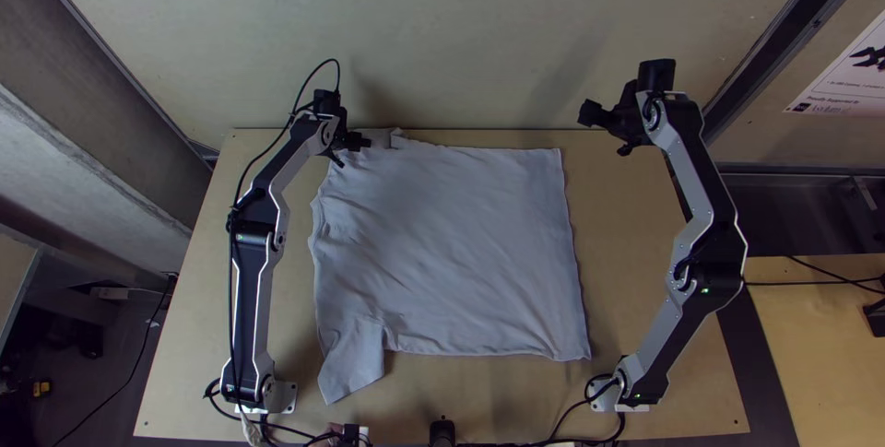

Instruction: Fold the t-shirt

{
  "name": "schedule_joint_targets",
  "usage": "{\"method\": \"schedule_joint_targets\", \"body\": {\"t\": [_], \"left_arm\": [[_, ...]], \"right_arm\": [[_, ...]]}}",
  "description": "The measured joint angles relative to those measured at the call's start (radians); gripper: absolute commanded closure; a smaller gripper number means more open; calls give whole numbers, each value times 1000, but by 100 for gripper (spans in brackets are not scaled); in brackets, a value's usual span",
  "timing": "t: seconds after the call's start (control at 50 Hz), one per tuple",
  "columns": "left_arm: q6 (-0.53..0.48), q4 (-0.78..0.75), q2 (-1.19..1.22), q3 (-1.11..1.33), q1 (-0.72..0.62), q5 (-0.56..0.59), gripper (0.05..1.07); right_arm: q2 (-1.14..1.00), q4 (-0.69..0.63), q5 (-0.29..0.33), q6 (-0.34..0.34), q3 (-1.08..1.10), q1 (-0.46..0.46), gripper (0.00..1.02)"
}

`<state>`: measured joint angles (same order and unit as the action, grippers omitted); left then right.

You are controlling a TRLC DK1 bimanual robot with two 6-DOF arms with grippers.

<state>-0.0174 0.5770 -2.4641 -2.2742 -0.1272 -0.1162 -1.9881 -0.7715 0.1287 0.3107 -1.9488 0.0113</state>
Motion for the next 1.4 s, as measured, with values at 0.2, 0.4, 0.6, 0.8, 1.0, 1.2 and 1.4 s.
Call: {"method": "schedule_joint_targets", "body": {"t": [0.2,0.4,0.6,0.8,1.0,1.2,1.4], "left_arm": [[24,-3,-2,0,-2,1,105],[53,3,-2,0,0,2,105],[63,19,3,0,0,5,105],[77,33,10,2,0,14,105],[97,39,18,11,0,18,105],[97,47,31,24,-2,18,105],[108,47,41,41,-3,19,105]], "right_arm": [[-98,-72,0,7,-65,2,4],[-217,-135,0,8,-159,13,4],[-331,-143,0,11,-257,41,7],[-425,-146,-8,11,-332,60,16],[-485,-134,-50,11,-351,61,17],[-510,-91,-61,10,-357,69,42],[-536,-60,-68,7,-375,92,73]]}}
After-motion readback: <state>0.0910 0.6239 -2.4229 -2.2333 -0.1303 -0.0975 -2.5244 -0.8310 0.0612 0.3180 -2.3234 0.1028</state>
